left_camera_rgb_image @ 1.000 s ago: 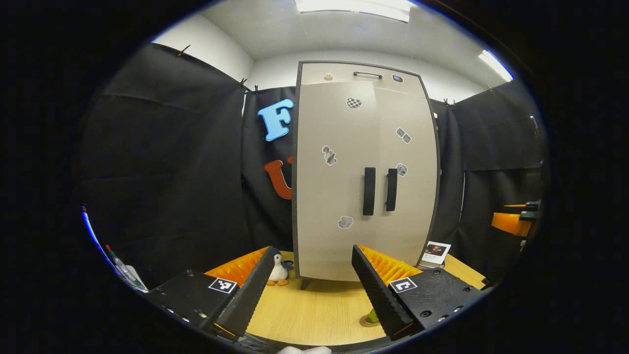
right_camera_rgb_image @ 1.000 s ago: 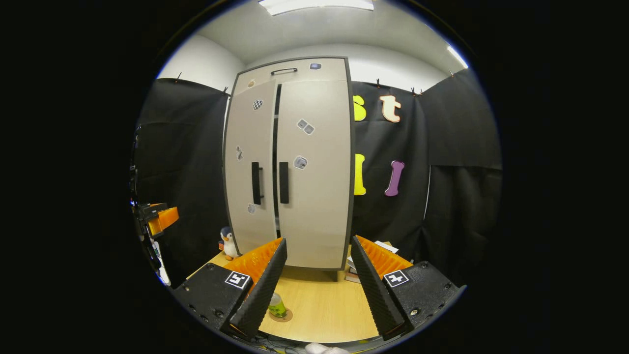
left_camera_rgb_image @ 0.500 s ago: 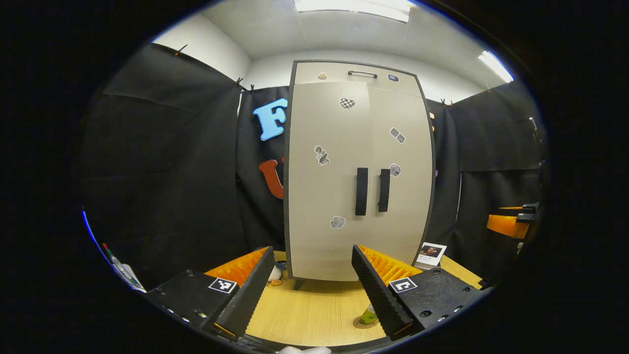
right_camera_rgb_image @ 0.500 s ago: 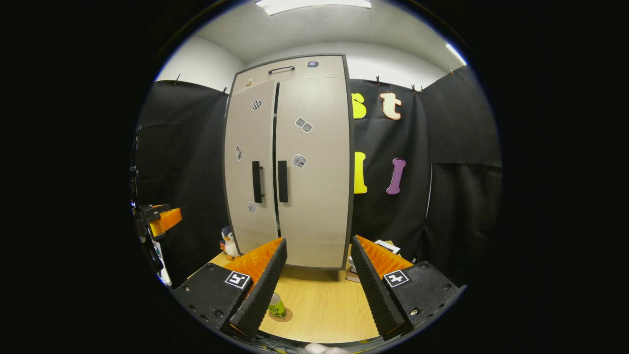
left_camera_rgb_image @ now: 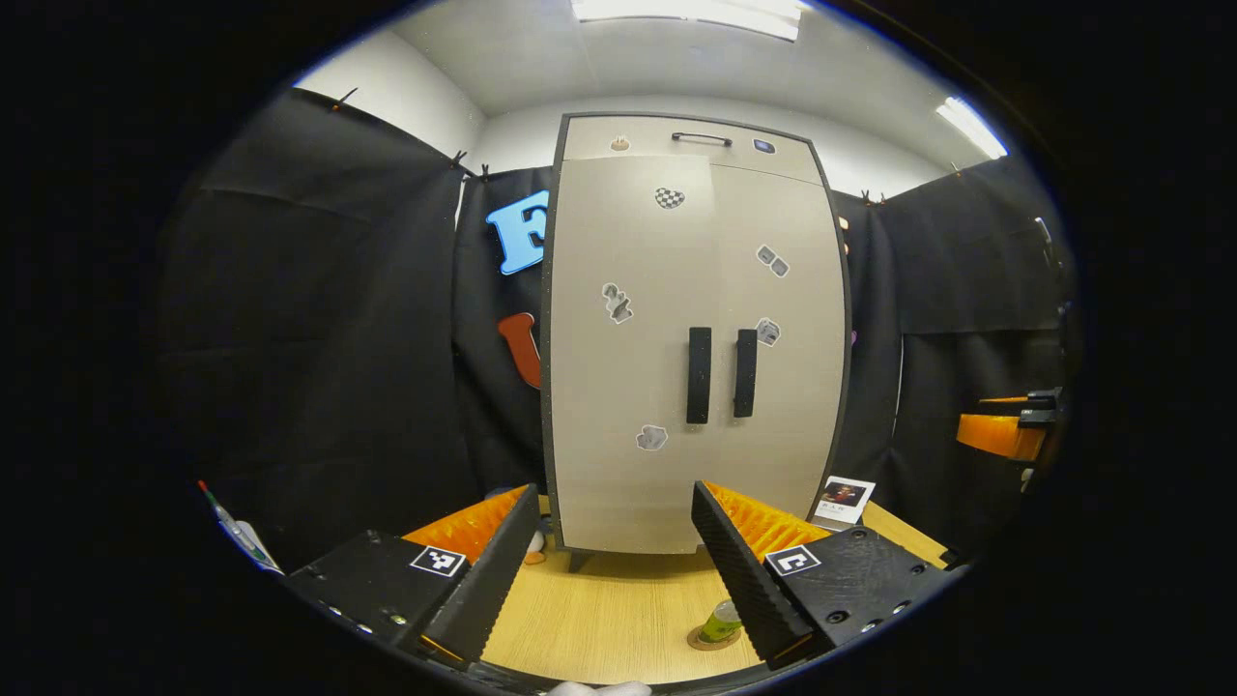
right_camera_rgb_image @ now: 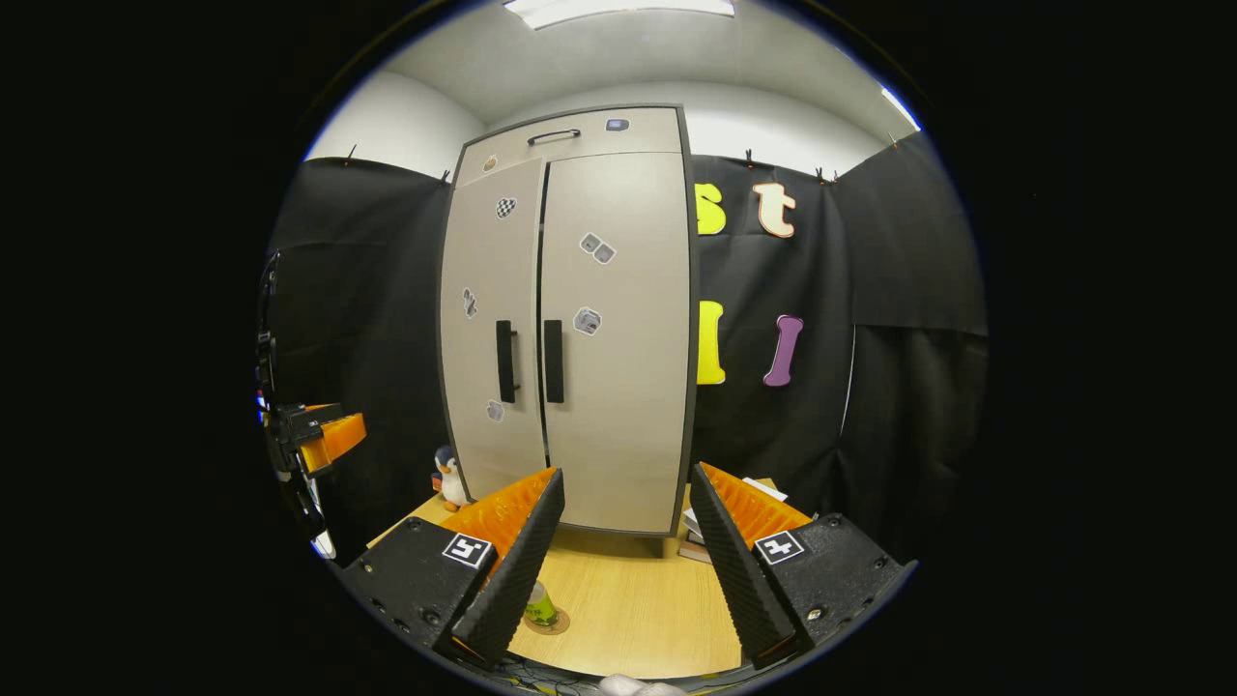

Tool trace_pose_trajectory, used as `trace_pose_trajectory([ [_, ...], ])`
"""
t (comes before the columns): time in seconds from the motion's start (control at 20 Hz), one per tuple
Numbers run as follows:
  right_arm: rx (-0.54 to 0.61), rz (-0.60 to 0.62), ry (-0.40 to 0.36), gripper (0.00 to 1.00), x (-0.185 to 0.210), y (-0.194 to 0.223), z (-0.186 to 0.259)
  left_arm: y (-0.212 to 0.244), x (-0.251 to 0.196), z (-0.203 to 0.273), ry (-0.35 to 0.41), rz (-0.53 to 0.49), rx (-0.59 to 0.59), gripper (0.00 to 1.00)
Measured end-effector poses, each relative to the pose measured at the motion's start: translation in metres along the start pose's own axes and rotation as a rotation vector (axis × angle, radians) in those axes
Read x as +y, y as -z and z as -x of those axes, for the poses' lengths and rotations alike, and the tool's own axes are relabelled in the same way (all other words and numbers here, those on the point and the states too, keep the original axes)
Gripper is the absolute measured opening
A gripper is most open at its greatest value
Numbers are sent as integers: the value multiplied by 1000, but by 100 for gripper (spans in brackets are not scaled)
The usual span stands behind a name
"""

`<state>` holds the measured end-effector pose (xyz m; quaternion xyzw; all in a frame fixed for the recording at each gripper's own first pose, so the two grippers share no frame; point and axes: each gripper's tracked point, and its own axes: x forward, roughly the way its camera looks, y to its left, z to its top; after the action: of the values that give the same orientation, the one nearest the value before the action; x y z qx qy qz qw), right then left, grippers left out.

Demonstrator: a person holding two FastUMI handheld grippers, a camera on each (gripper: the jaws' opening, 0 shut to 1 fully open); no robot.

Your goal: Grasp the bottle in the cabinet with the left hand and place it on the coaster, then close the right door with the right hand and the left door with the left hand.

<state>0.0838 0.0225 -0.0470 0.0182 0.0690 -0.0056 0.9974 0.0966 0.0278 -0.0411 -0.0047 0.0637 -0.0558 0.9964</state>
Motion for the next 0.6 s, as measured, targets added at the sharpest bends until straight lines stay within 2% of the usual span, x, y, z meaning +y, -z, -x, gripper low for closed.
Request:
trace_pose_trajectory([
  [0.6,16,-24,79,81,-9,14,17,7,-3,-4,56,5,8,96],
])
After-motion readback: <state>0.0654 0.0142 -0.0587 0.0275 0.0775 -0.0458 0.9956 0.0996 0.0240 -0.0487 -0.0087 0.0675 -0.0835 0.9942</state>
